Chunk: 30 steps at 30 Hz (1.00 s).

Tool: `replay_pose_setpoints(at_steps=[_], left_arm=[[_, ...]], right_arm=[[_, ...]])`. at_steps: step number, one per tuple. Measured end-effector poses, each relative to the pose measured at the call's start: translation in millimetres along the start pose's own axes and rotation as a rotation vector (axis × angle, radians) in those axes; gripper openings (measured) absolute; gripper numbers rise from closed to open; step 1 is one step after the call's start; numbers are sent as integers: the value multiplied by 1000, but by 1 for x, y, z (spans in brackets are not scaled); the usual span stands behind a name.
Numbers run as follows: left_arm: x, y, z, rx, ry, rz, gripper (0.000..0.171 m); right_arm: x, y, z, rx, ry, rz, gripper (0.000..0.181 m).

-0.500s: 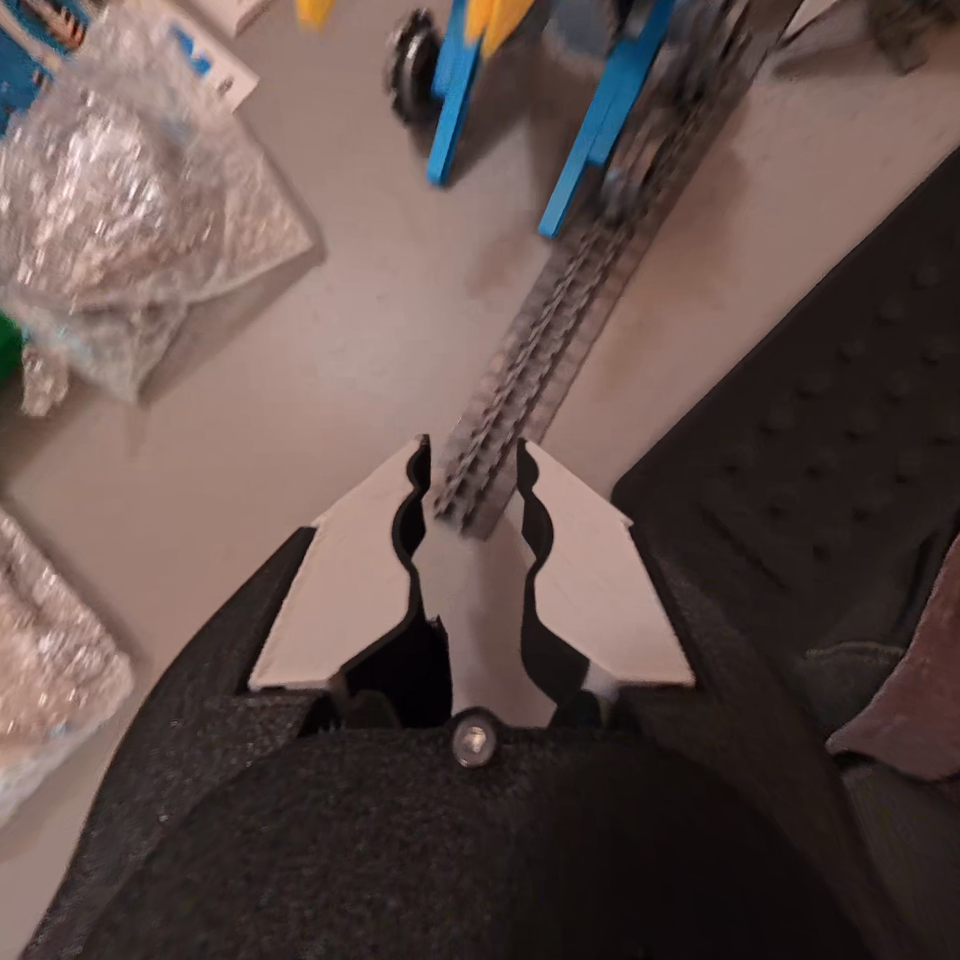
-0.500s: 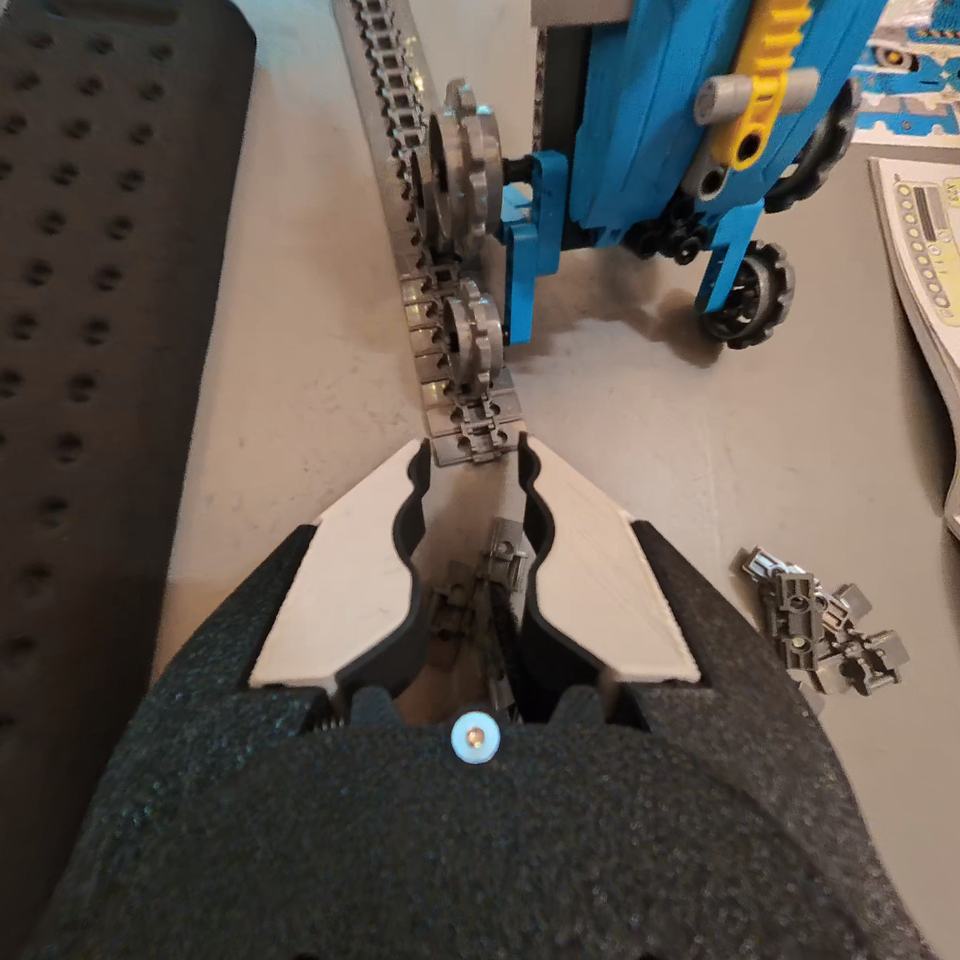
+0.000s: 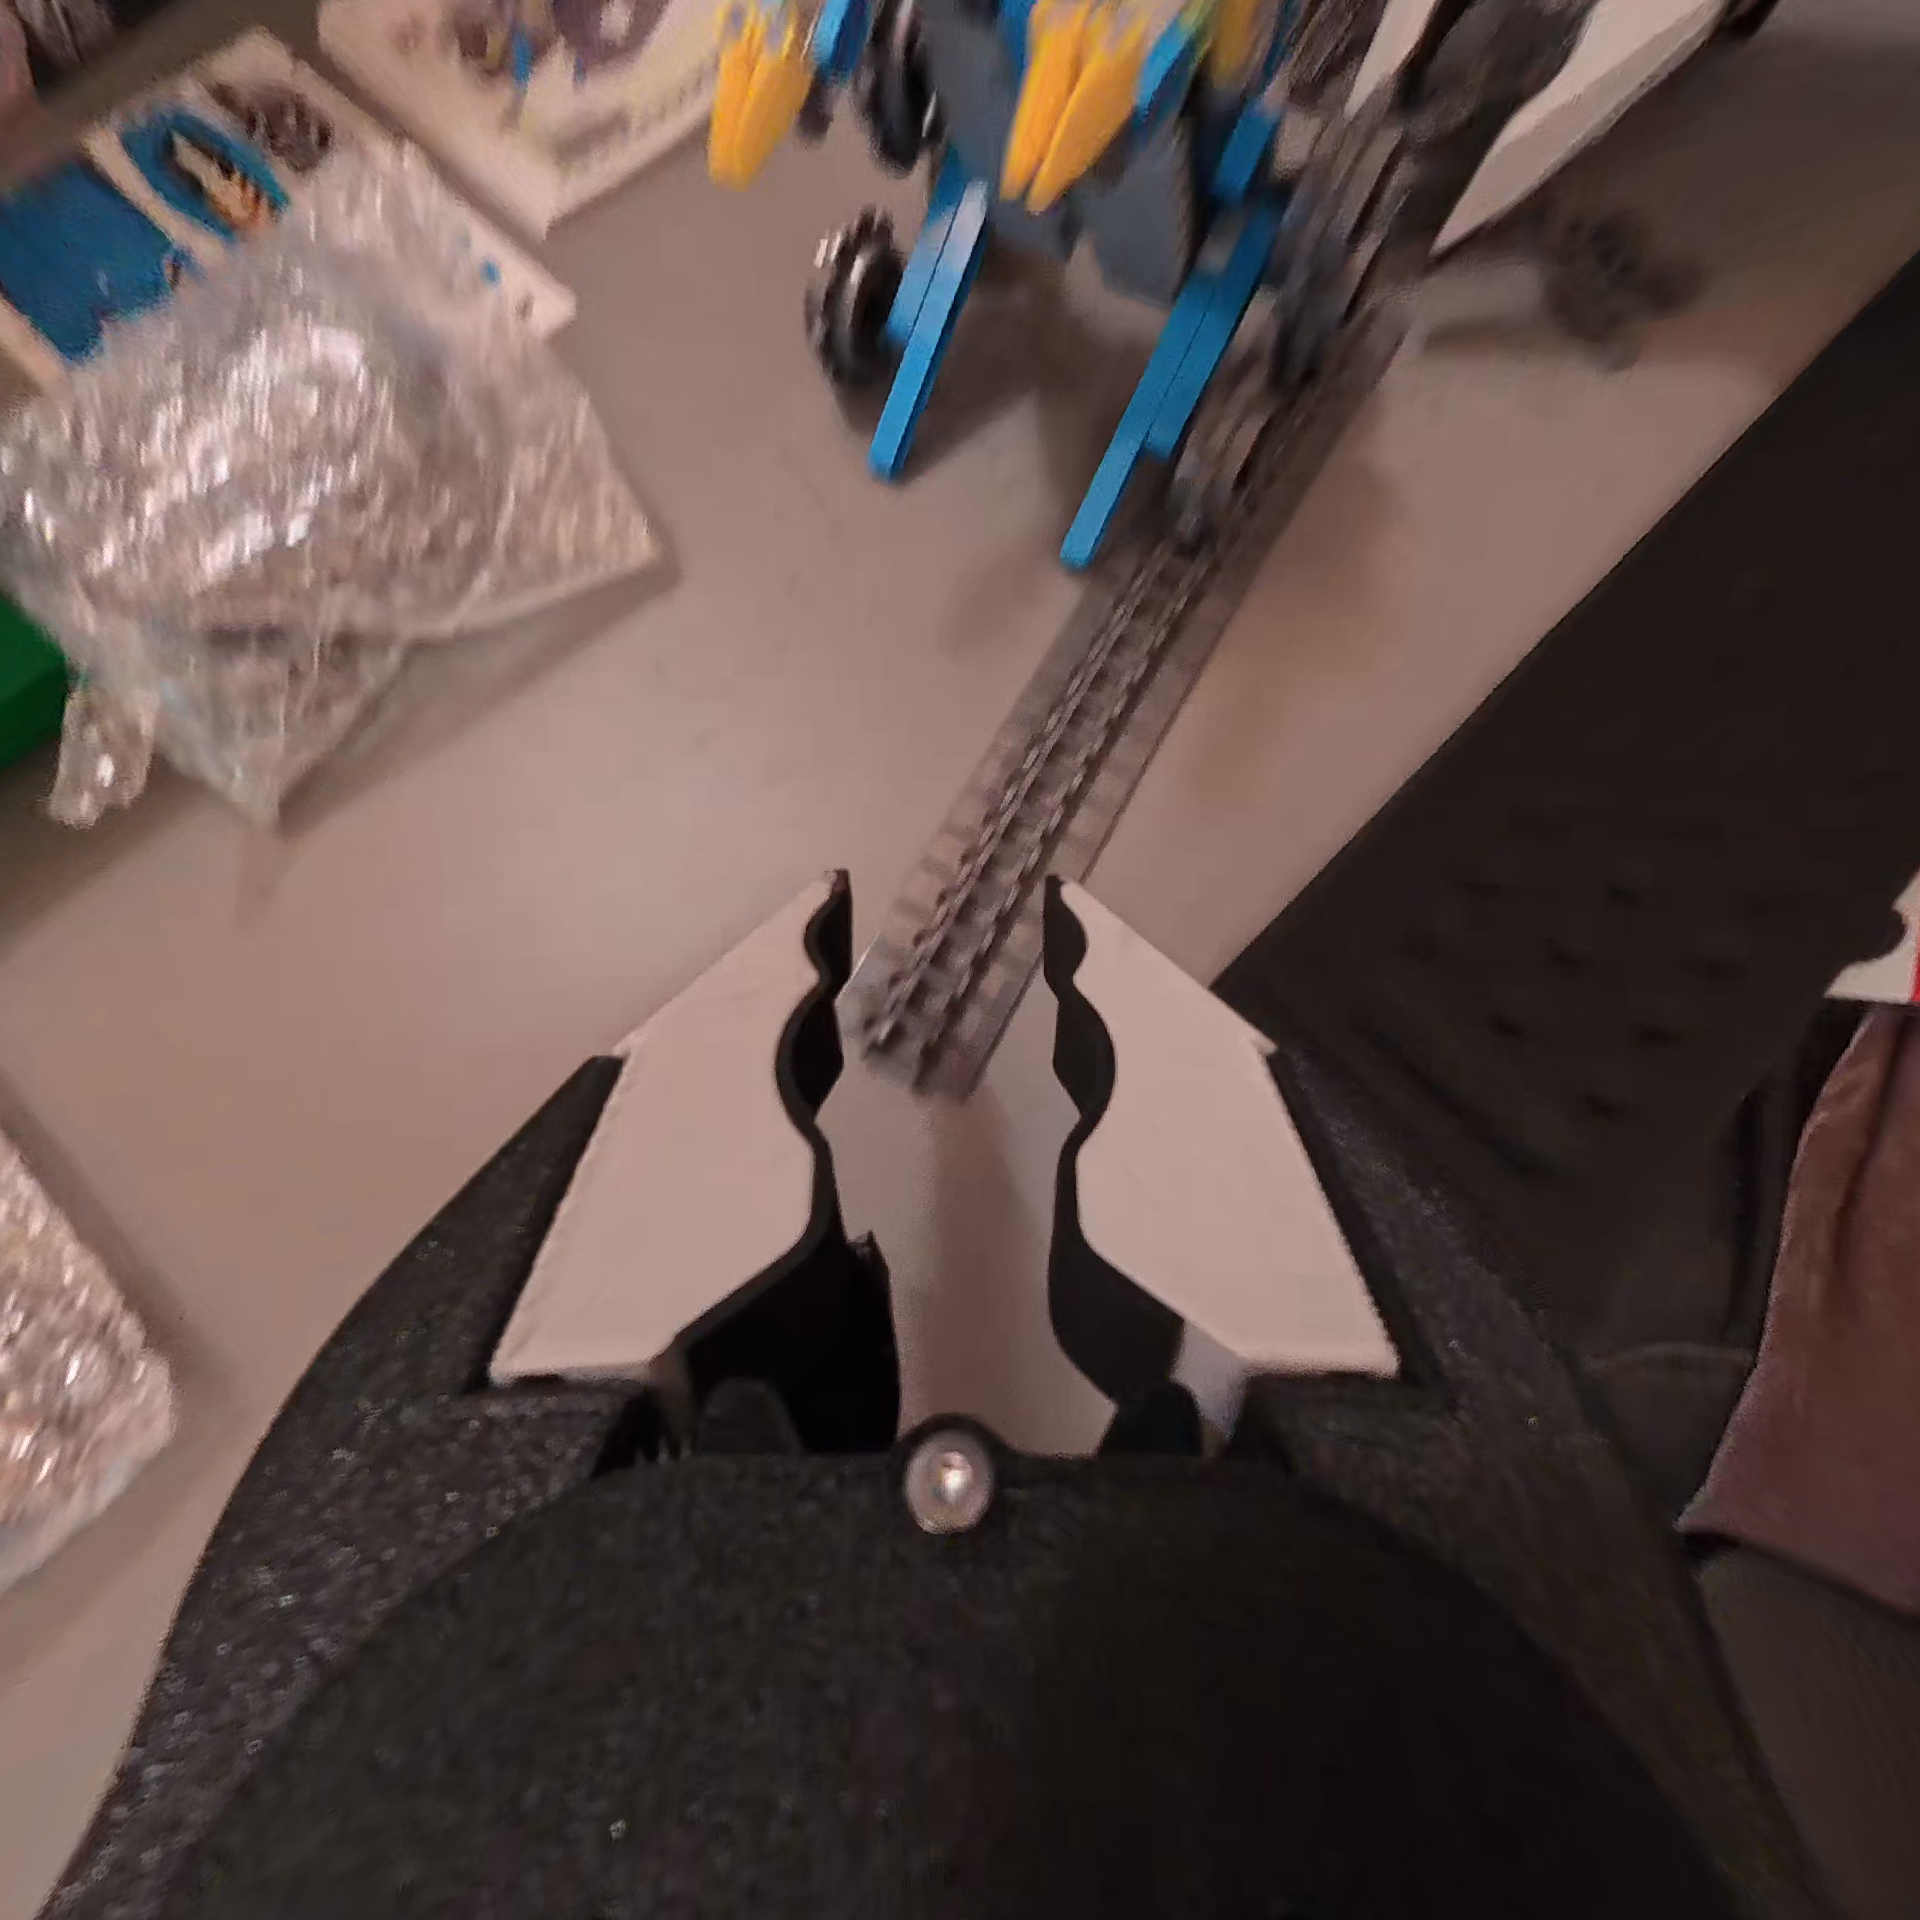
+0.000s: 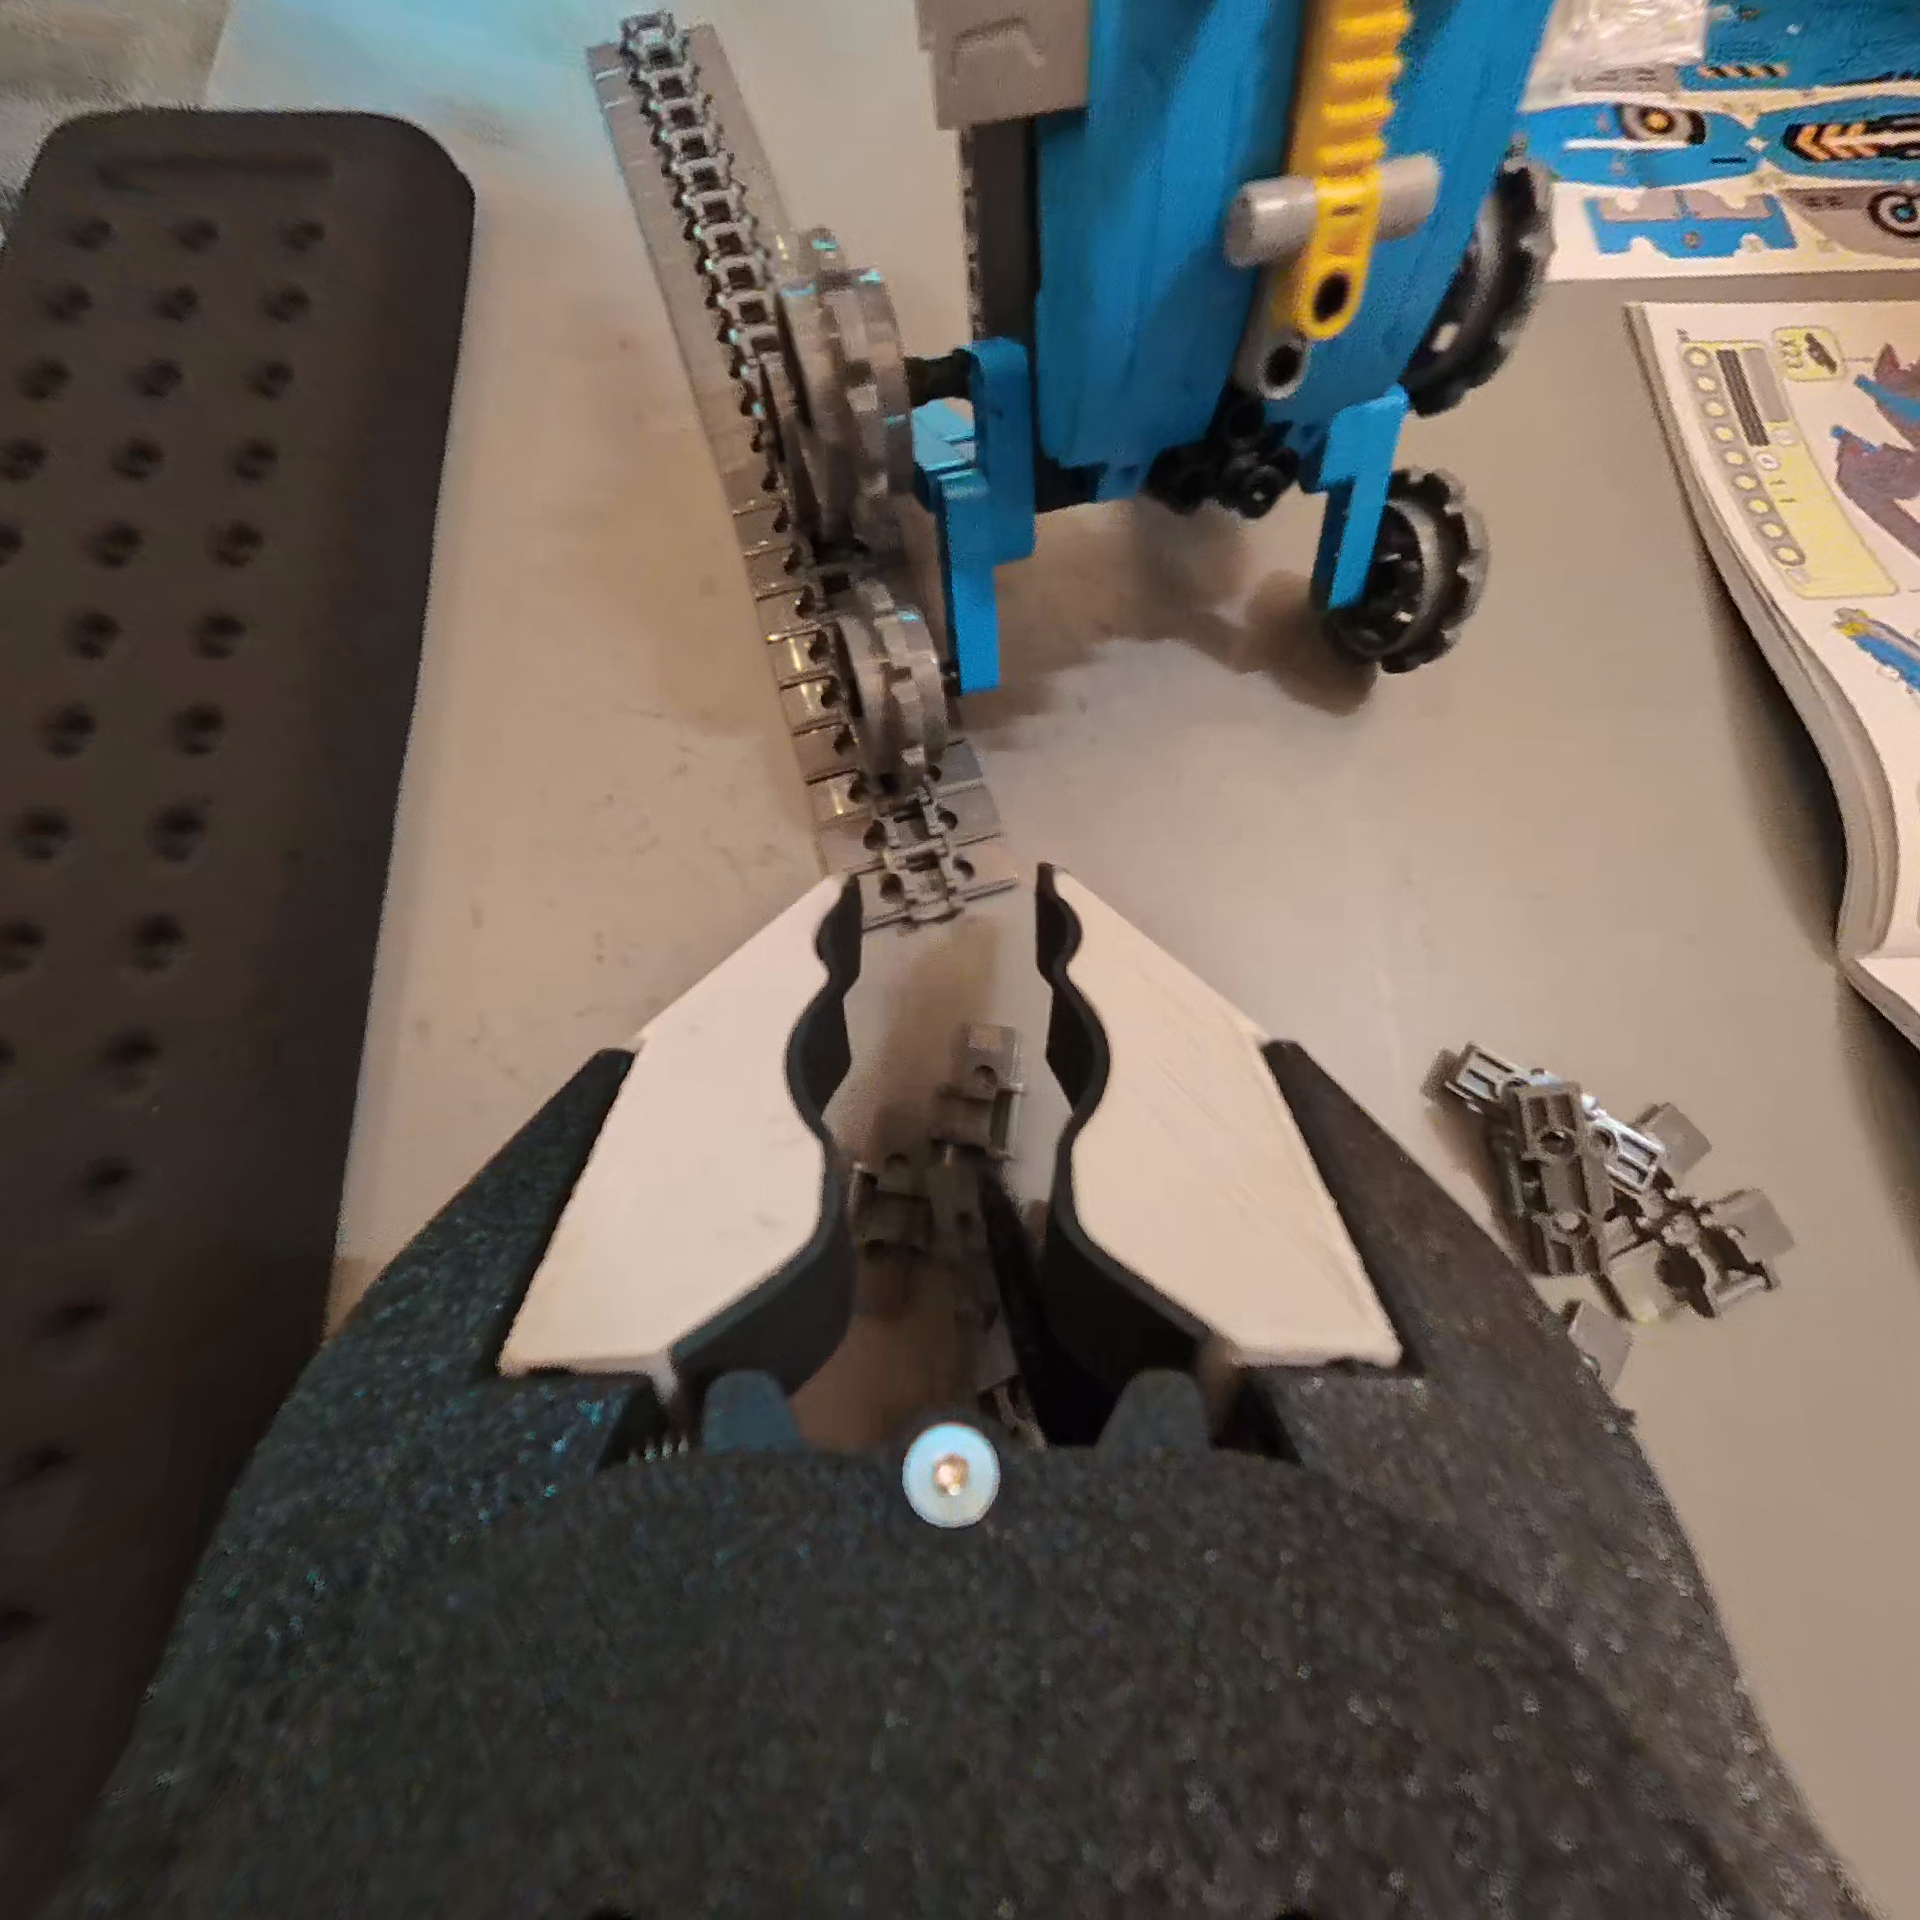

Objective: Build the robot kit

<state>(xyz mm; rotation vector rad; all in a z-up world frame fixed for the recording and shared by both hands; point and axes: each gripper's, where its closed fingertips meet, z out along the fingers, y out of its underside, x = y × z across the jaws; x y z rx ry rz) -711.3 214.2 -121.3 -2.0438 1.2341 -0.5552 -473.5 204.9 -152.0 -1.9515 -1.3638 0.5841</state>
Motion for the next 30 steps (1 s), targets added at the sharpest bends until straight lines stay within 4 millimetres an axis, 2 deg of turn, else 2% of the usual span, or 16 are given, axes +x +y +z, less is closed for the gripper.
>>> replay_pose_setpoints(at_steps=[3, 6, 11, 14, 16, 18, 26, 30], left_arm=[[21, -25, 13, 48, 28, 43, 36], [49, -43, 38, 56, 78, 93, 36], [58, -58, 81, 33, 20, 183, 37], [59, -63, 94, 35, 17, 190, 30], [63, -64, 99, 33, 36, 191, 25], [66, -64, 102, 36, 44, 207, 19], [59, -54, 94, 31, 31, 190, 19], [53, -40, 91, -9, 24, 179, 19]], right_arm=[[0, 2, -1, -1, -12, 15, 36], [-7, -2, 5, 6, -23, -7, 37], [-15, -12, 19, -2, -24, -61, 37], [-16, -18, 23, -2, -14, -79, 30], [-11, -22, 23, -2, 26, -104, 16], [-11, -24, 24, -4, 21, -110, 16], [-14, -36, 32, -10, 16, -146, 16], [-14, -43, 36, -20, 29, -171, 19]])
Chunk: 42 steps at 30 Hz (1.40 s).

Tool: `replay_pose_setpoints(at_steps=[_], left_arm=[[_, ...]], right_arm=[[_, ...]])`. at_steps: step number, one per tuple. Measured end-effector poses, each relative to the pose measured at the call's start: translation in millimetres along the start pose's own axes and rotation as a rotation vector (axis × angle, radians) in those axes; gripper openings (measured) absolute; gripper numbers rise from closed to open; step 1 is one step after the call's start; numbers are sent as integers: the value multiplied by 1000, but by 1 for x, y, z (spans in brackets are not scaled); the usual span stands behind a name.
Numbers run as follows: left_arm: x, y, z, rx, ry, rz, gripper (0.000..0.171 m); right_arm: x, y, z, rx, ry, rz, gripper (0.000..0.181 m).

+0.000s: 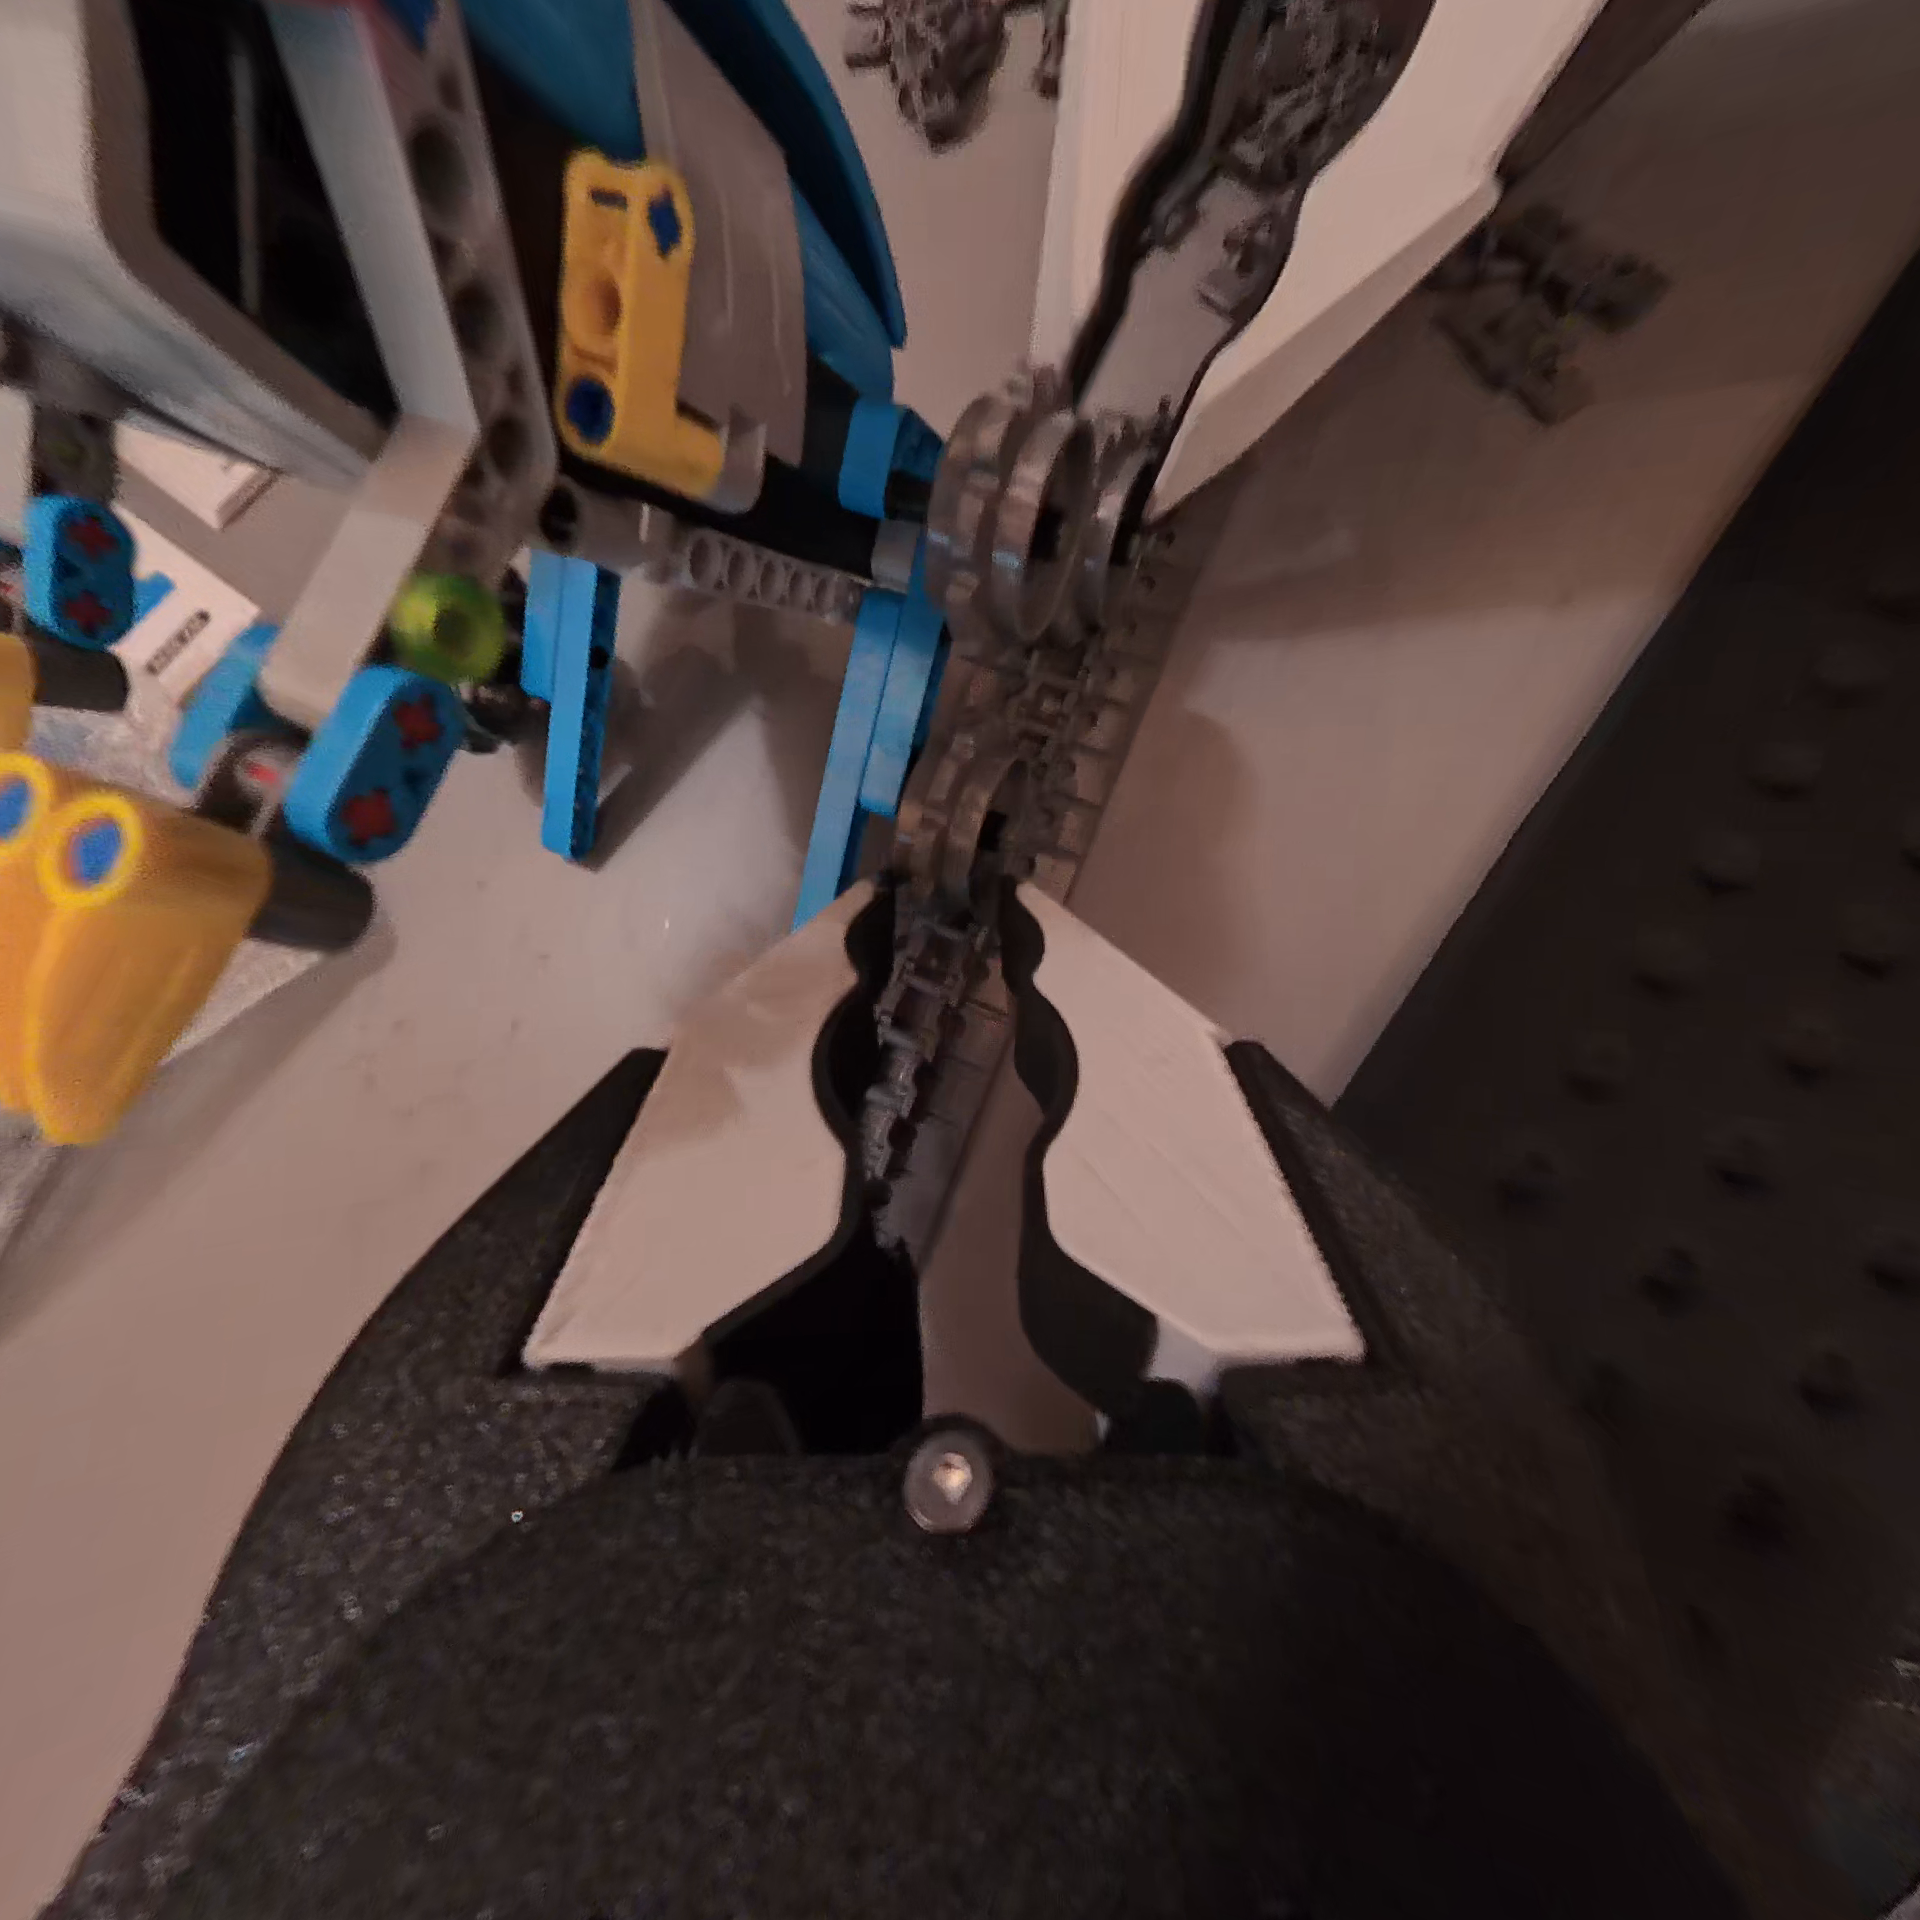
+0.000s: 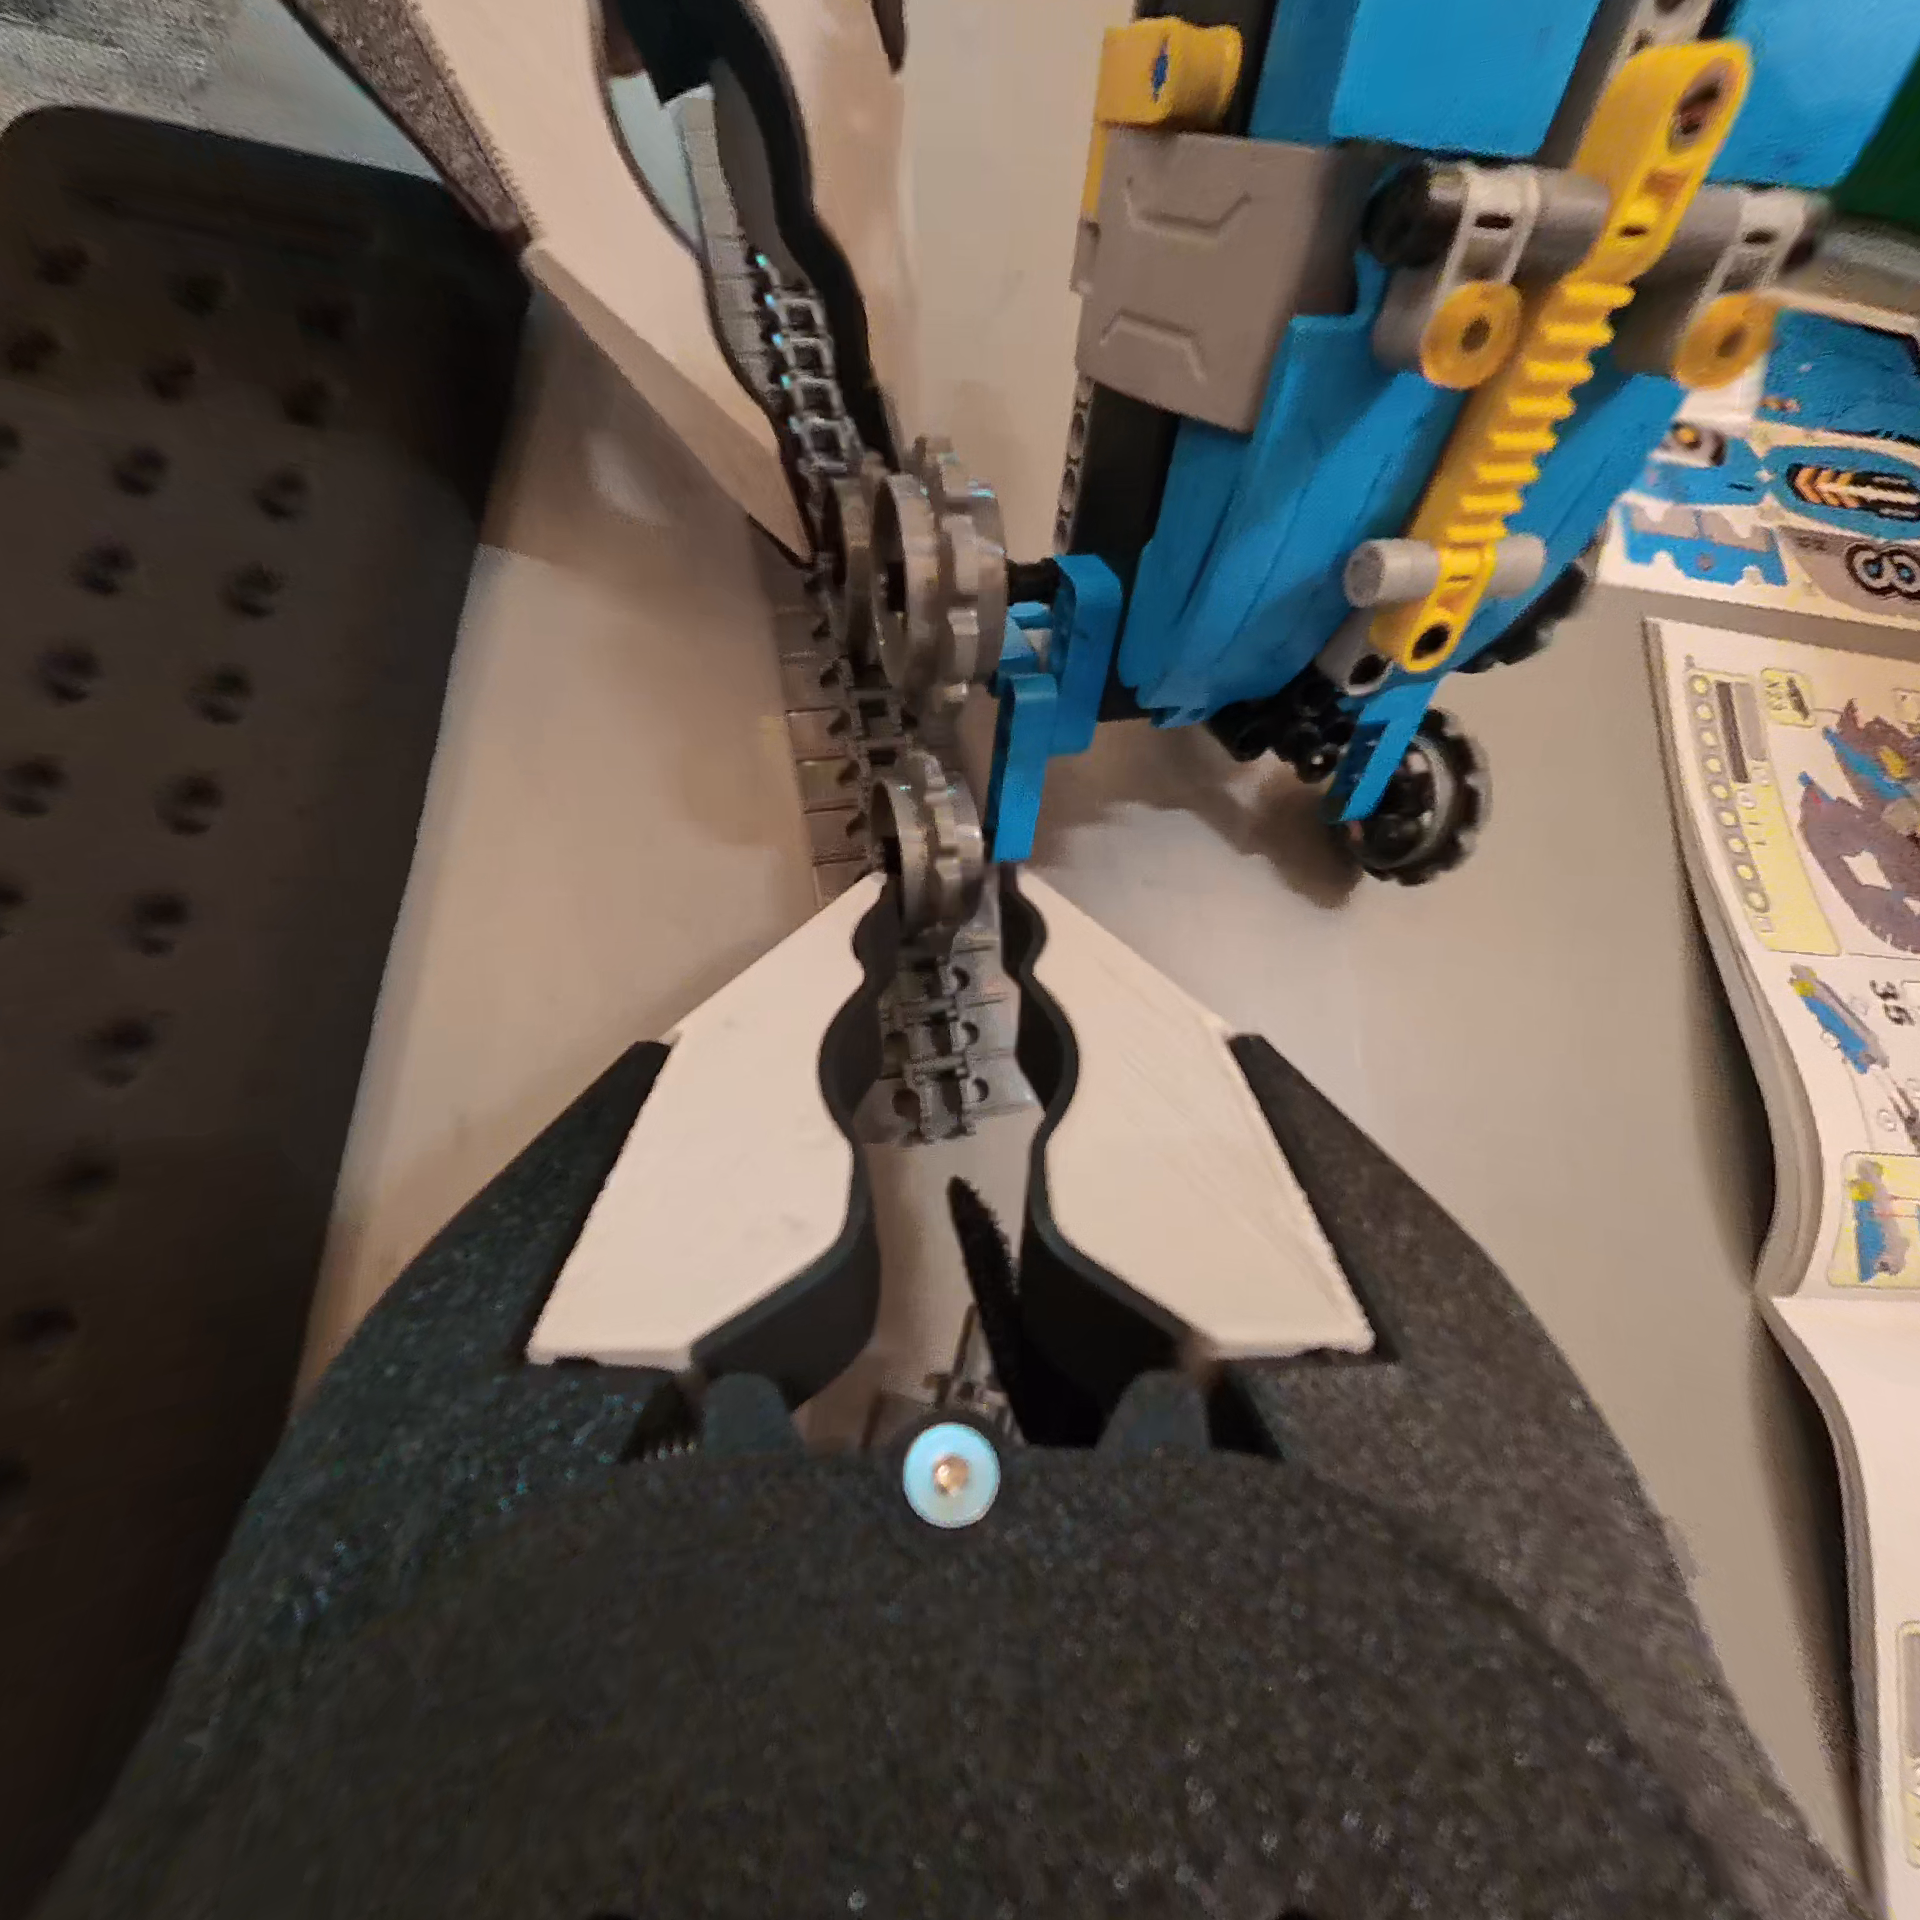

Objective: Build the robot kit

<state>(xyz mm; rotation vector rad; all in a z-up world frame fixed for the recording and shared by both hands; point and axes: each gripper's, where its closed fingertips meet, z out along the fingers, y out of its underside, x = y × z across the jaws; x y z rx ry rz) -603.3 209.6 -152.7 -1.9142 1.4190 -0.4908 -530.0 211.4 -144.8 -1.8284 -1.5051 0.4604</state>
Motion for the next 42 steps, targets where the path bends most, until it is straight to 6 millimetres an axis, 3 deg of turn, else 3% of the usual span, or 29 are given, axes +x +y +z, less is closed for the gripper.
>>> replay_pose_setpoints(at_steps=[2, 5, 9, 14, 20, 32, 42], left_arm=[[1, 7, -3, -3, 5, -16, 26], [-4, 15, -24, 34, -16, -45, 27], [-33, 41, -62, 46, -111, -123, 27], [-55, 80, -88, 70, -147, -275, 27], [-53, 97, -78, 10, -150, -260, 28], [-51, 92, -72, -3, -151, -235, 21], [-48, 91, -71, -12, -148, -231, 21]], right_arm=[[3, -2, -4, 8, 6, 5, 26], [12, -7, -21, 50, 10, 52, 30], [36, -36, -44, 208, 30, 134, 30], [56, -72, -43, 268, 57, 130, 34], [54, -94, -30, 259, 56, 64, 31], [53, -110, -14, 127, 166, -71, 28], [49, -119, -3, 125, 154, -67, 30]])
